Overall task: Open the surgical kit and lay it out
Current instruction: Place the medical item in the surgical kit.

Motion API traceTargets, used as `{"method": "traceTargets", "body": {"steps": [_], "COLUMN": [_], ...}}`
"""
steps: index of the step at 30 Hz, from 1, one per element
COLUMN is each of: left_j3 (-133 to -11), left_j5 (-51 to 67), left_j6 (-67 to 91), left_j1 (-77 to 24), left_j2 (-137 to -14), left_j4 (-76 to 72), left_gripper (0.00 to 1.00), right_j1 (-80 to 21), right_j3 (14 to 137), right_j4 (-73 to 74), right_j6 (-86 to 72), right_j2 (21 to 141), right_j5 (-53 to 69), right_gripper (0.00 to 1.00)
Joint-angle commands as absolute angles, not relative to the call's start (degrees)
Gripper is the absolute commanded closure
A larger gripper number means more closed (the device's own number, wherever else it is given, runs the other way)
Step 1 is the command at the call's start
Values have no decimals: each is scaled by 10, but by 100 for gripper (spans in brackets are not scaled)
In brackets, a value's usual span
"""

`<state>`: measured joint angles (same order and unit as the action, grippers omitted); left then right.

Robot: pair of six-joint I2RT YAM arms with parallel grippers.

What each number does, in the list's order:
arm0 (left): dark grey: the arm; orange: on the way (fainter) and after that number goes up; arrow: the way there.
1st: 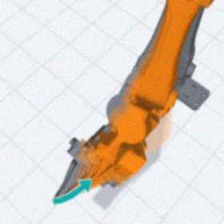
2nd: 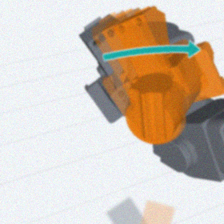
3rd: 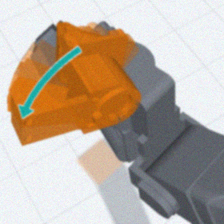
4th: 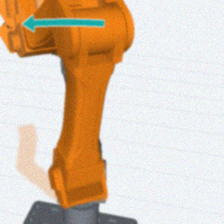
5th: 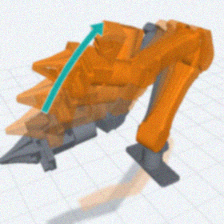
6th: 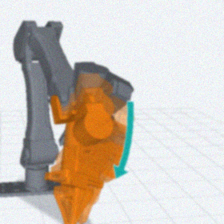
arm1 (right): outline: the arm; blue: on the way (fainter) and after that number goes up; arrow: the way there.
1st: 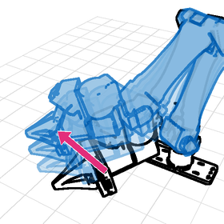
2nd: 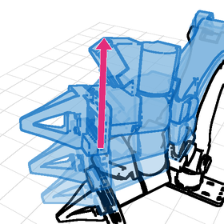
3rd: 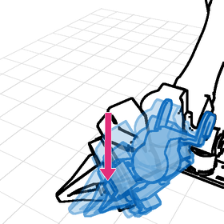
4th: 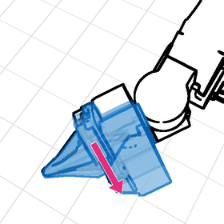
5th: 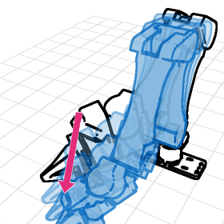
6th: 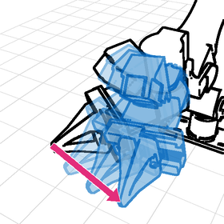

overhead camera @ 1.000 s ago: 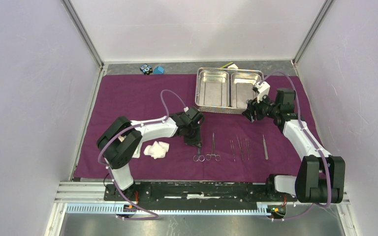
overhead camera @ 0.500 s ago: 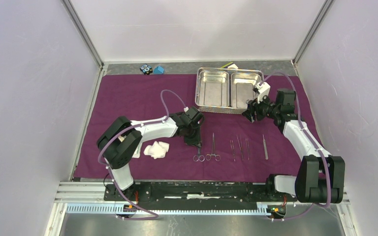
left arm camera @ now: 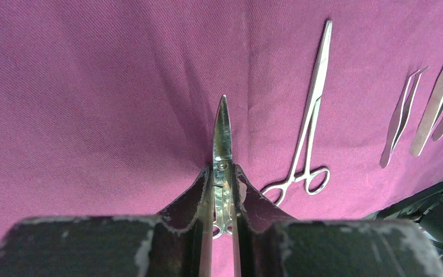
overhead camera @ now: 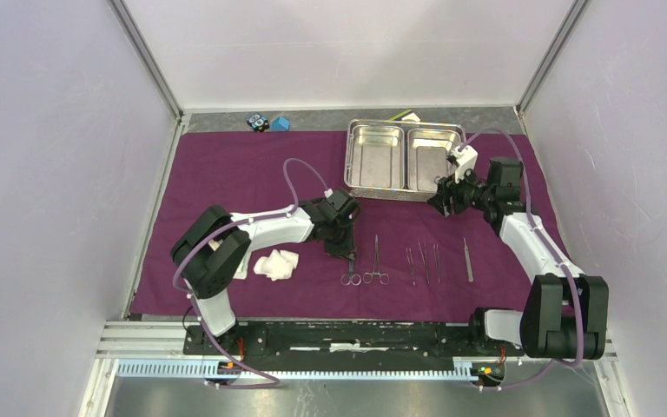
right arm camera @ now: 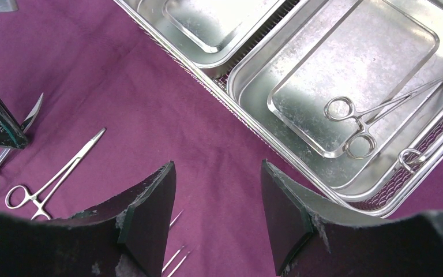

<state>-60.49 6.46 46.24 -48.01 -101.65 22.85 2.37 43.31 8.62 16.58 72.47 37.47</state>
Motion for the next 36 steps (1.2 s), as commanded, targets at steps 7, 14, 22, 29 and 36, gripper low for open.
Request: {"method": "traceTargets", "body": {"steps": [7, 14, 22, 29, 36], "left_j3": [-624, -623, -622, -622, -622], "left_j5": [63, 64, 64, 66, 63], "left_j6": [474, 474, 475, 475, 474], "left_j1": [-481, -481, -480, -480, -480], "left_j2": [-1022, -1022, -1022, -1023, -1017], "left_j4": [221, 220, 219, 219, 221], "left_gripper": [81, 79, 75, 74, 70], "right_j1": [28, 29, 30, 31, 32], "right_j3": [428, 427, 426, 426, 425], "right_j4": [65, 64, 63, 63, 63], "right_j6": [167, 166, 165, 165, 164], "right_j2": [721, 721, 721, 722, 722], "right_j5": [386, 388, 389, 390, 391], "right_gripper": [38, 38, 38, 38, 38]}}
